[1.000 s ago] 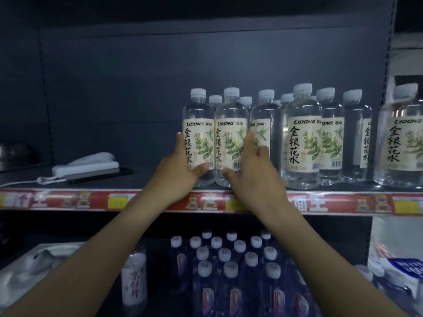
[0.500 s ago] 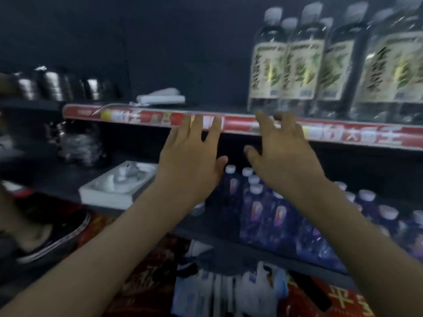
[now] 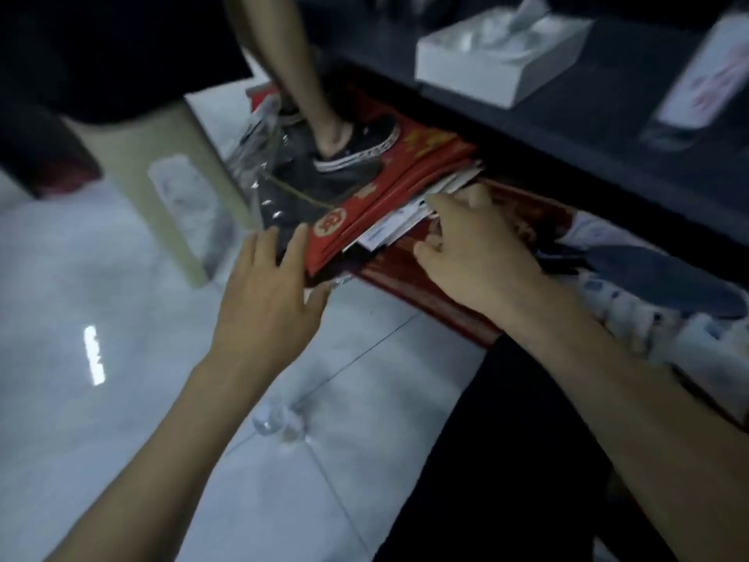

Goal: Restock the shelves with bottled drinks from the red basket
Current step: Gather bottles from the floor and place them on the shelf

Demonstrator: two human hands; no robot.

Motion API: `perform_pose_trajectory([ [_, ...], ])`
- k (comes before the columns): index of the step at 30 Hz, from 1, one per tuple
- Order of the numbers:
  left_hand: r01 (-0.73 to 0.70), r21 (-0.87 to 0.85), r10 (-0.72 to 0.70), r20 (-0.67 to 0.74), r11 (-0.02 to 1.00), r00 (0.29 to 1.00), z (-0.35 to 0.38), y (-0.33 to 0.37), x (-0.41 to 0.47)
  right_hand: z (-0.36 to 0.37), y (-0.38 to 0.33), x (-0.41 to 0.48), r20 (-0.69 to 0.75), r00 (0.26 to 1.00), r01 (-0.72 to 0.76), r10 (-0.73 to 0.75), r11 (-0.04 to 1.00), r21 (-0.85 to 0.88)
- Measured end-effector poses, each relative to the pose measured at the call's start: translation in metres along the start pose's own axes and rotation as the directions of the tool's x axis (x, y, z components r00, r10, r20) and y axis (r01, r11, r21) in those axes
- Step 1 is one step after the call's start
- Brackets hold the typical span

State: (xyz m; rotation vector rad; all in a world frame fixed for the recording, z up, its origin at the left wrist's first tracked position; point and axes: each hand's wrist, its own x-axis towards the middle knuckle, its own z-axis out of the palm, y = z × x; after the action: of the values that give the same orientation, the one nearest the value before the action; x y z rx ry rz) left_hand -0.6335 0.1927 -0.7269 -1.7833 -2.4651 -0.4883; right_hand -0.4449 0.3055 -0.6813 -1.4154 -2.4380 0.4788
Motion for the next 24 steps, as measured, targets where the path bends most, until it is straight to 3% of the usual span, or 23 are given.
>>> perform_pose_trajectory([
  [2,0.162,-0.027,-0.159,0.092,0.986,0.983,0.024,-0.04,-0.032,0.041,-0.014,0.003,0.124,0.992,0.019,-0.02,1.0,0.015],
  [6,0.46,-0.09,-0.427,0.253,0.883,0.868,0.074,-0.102,-0.084,0.111,-0.039,0.012,0.319,0.947,0.038,-0.041,0.999,0.015],
  [14,0.751,-0.197,-0.61,0.474,0.63,0.635,0.172,-0.169,-0.141,0.252,-0.072,-0.005,0.651,0.759,-0.147,0.013,0.977,0.153],
  [17,0.816,-0.281,-0.589,0.579,0.506,0.564,0.208,-0.183,-0.151,0.294,-0.053,-0.034,0.754,0.651,-0.22,0.086,0.972,0.079],
  [19,0.832,-0.36,-0.542,0.635,0.422,0.55,0.227,-0.192,-0.153,0.31,-0.04,-0.044,0.798,0.593,-0.213,0.107,0.977,0.027],
  [21,0.811,-0.441,-0.486,0.65,0.385,0.585,0.246,-0.203,-0.152,0.32,-0.031,-0.046,0.806,0.582,-0.202,0.11,0.979,0.012],
  [24,0.745,-0.516,-0.414,0.621,0.424,0.666,0.266,-0.213,-0.144,0.332,-0.024,-0.043,0.812,0.572,-0.213,0.12,0.977,0.006],
])
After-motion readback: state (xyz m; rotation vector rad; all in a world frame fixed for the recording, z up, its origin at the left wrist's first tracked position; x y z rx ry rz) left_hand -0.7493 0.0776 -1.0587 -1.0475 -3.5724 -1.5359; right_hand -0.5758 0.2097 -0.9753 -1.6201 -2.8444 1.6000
